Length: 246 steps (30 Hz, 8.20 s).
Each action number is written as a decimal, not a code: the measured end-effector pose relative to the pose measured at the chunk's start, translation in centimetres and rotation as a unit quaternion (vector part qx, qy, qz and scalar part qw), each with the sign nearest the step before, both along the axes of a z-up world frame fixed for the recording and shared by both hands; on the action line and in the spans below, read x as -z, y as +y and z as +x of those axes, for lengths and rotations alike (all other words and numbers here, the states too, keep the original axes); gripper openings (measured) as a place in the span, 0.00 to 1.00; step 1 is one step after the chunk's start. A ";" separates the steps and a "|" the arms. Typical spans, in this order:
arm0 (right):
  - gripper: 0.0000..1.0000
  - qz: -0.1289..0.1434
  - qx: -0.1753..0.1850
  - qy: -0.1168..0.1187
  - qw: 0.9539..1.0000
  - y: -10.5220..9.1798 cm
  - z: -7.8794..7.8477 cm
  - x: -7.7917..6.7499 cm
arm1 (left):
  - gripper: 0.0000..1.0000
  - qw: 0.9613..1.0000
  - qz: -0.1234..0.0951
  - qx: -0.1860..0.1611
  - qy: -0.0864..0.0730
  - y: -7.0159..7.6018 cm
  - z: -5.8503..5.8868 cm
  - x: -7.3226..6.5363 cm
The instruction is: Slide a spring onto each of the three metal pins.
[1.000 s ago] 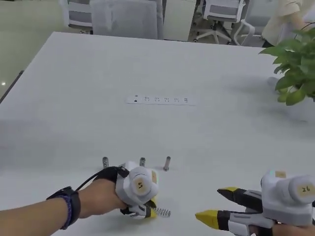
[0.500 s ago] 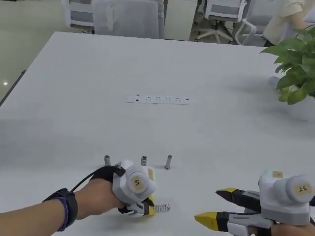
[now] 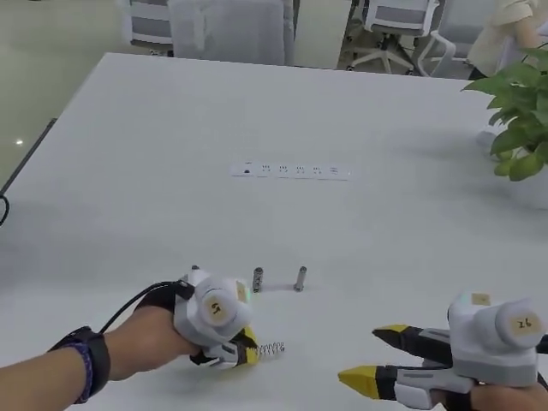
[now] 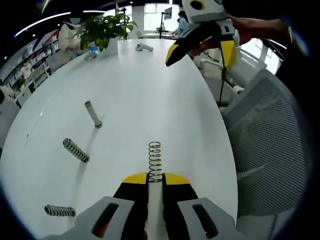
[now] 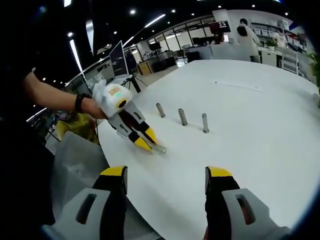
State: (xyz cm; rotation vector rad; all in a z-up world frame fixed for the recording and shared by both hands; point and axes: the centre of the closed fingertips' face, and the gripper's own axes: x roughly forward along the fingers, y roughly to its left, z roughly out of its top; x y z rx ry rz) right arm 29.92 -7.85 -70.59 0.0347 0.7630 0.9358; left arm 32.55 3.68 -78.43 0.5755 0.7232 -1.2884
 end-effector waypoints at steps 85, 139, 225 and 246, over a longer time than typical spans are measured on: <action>0.17 0.187 -0.101 0.036 0.976 14.6 2.2 -3.6 | 0.02 0.978 -0.146 -0.143 -0.049 2.9 -1.2 -10.4; 0.08 0.177 -0.138 -0.004 0.975 15.2 2.4 -6.4 | 0.03 0.968 -0.188 -0.165 -0.034 1.3 -0.5 -11.2; 0.09 -0.191 -0.493 -0.104 0.842 9.8 0.2 -6.6 | 0.02 0.962 -0.243 -0.109 -0.059 -4.3 -0.9 -13.6; 0.08 -0.227 -0.479 -0.098 0.842 8.9 0.7 -4.2 | 0.08 0.963 -0.231 -0.132 -0.041 -3.6 -0.8 -11.9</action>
